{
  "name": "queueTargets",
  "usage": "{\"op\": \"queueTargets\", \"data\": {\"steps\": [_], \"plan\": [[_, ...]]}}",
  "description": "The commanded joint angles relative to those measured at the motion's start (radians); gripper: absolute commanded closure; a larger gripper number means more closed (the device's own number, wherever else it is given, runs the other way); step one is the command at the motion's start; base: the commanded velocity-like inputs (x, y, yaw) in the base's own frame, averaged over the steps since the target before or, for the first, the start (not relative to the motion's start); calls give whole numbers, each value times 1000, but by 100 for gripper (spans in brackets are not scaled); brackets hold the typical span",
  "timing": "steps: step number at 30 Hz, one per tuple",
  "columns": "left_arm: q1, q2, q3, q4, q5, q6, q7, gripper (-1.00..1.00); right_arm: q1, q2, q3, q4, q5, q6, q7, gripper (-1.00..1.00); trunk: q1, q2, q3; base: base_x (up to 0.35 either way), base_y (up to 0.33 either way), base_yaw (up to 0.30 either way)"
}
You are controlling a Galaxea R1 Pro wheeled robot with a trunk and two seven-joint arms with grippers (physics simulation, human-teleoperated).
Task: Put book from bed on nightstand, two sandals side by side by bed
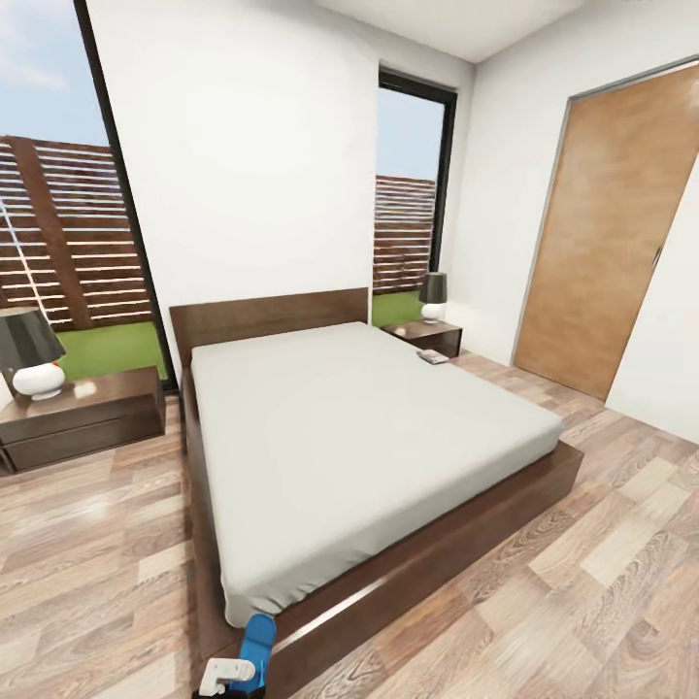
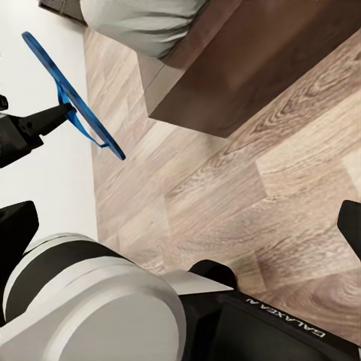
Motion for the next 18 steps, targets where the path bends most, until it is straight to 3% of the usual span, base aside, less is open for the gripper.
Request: {"op": "queueTargets", "data": {"steps": [1, 18], "plan": [[-1, 0, 8, 1, -11, -6, -4, 100, -1, 0, -1, 0, -5, 9, 2, -100, 0, -1, -1, 0, 0, -74], [-1, 0, 8, 1, -11, -6, -4, 100, -1, 0, -1, 1, -4, 9, -1, -100, 0, -1, 2, 0, 0, -254]]}}
